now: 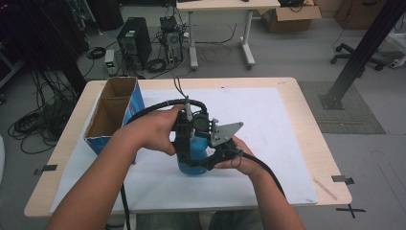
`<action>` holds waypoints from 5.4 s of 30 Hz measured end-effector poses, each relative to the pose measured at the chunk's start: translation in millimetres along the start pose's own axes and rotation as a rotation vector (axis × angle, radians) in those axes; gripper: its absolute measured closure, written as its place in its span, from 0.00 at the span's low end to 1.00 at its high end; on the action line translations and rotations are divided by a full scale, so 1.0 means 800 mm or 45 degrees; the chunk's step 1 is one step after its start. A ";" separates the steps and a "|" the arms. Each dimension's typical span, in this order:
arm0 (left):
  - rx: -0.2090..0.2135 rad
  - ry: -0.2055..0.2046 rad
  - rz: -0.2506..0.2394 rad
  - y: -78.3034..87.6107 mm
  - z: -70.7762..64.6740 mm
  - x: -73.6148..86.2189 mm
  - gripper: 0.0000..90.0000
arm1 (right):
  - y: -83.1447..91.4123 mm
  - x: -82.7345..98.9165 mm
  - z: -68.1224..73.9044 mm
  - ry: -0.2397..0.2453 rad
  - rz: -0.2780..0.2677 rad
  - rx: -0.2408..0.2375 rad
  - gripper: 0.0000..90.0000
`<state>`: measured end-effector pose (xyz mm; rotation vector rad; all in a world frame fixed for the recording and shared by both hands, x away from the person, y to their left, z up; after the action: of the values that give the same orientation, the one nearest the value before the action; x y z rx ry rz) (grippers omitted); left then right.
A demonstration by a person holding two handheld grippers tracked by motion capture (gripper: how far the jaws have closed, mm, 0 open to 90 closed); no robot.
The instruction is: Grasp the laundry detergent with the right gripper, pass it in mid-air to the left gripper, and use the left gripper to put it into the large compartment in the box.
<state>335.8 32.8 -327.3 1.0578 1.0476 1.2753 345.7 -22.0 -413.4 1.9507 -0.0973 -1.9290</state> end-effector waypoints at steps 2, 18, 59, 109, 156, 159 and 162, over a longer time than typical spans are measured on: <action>-0.003 -0.001 -0.002 0.000 0.000 0.000 0.15 | 0.000 0.000 0.000 -0.001 0.002 0.000 0.50; -0.023 -0.023 -0.009 0.003 -0.003 0.000 0.27 | -0.001 -0.002 0.002 -0.004 0.006 0.008 0.50; -0.086 -0.001 0.106 0.007 -0.001 -0.006 0.43 | -0.005 -0.006 0.004 0.015 -0.007 -0.006 0.49; -0.064 0.090 0.153 0.024 0.016 -0.008 0.43 | 0.088 -0.007 0.014 -0.067 0.036 0.021 0.00; -0.122 1.356 0.229 0.122 0.142 0.104 0.42 | 0.216 0.054 0.008 -0.321 0.866 0.326 0.03; -0.130 1.406 0.226 0.127 0.147 0.110 0.42 | 0.218 0.055 0.008 -0.327 0.873 0.330 0.03; -0.129 1.489 0.225 0.135 0.153 0.124 0.42 | 0.217 0.056 0.011 -0.334 0.865 0.318 0.03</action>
<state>435.9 130.8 -197.3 0.2364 1.7155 2.1390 378.0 -198.2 -399.5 1.4973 -0.9771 -1.7288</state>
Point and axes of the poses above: each handheld gripper's, and its own axes: y roughly backward along the jaws, x roughly out of its underside, z roughly to its left, the point moved 7 cm from there along -y, roughly forward along the jaws, and after that the axes turned 10 degrees about -x, right-handed, at the moved point
